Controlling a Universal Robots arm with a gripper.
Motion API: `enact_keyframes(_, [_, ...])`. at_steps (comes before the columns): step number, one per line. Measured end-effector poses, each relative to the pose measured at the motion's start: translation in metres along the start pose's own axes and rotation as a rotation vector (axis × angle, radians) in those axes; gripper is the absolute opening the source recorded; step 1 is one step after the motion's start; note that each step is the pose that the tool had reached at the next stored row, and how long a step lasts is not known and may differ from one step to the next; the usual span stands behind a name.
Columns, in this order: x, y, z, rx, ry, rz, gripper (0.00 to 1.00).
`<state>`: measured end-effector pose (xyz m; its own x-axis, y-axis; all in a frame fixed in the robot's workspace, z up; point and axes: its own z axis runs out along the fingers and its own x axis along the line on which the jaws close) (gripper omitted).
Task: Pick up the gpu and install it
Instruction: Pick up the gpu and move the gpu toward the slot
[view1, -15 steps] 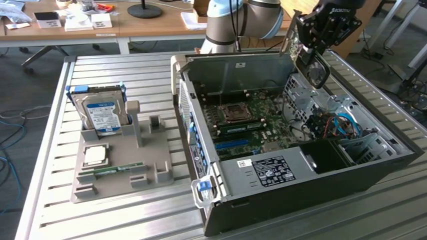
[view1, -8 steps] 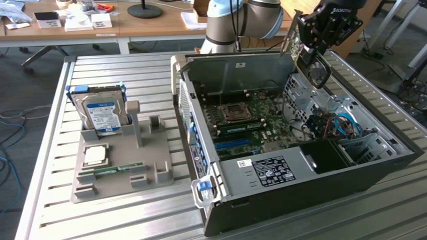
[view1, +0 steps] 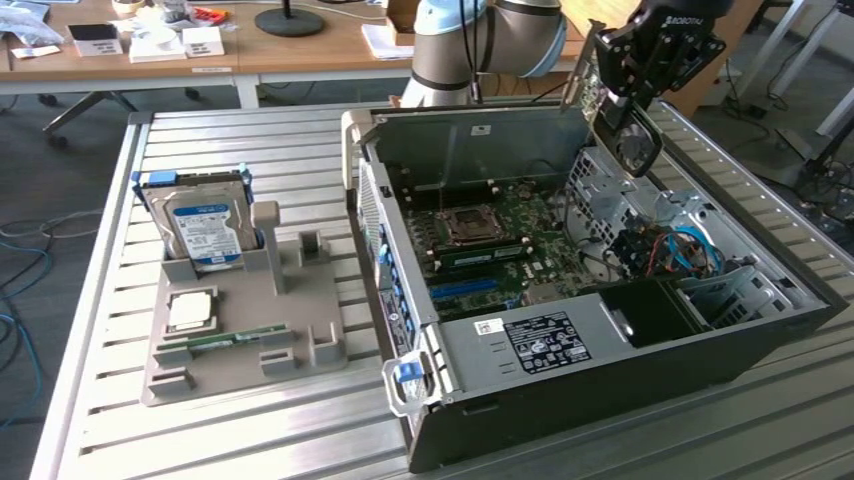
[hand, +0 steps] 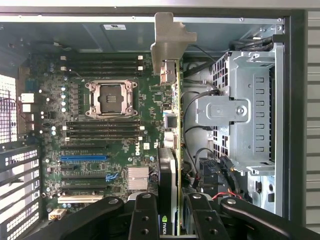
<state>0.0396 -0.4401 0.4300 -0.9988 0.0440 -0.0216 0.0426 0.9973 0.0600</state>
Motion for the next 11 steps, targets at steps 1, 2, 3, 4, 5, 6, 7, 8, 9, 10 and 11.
enact_keyframes(1, [-0.0001,0.0,0.0,0.0,0.0,0.0,0.27])
enact_keyframes(2, [-0.0006,0.0,0.0001,-0.0001,0.0,0.0,0.27])
enact_keyframes(3, [-0.0014,0.0001,0.0001,0.0,0.0,0.0,0.27])
enact_keyframes(4, [-0.0023,0.0001,0.0001,0.0,0.0,0.0,0.27])
enact_keyframes(5, [-0.0034,0.0002,0.0001,0.0,0.0,0.0,0.27])
enact_keyframes(6, [-0.0045,0.0002,0.0002,-0.0001,0.0,0.0,0.27])
enact_keyframes(7, [-0.0057,0.0002,0.0001,0.0,0.0,0.0,0.27])
enact_keyframes(8, [-0.007,0.0003,0.0002,0.0,0.0,0.0,0.27])
enact_keyframes(9, [-0.0082,0.0004,0.0002,0.0,0.0,0.0,0.27])
enact_keyframes(10, [-0.0092,0.0004,0.0002,-0.0001,0.0,0.0,0.27])
enact_keyframes(11, [-0.01,0.0005,0.0003,0.0,0.0,0.0,0.27])
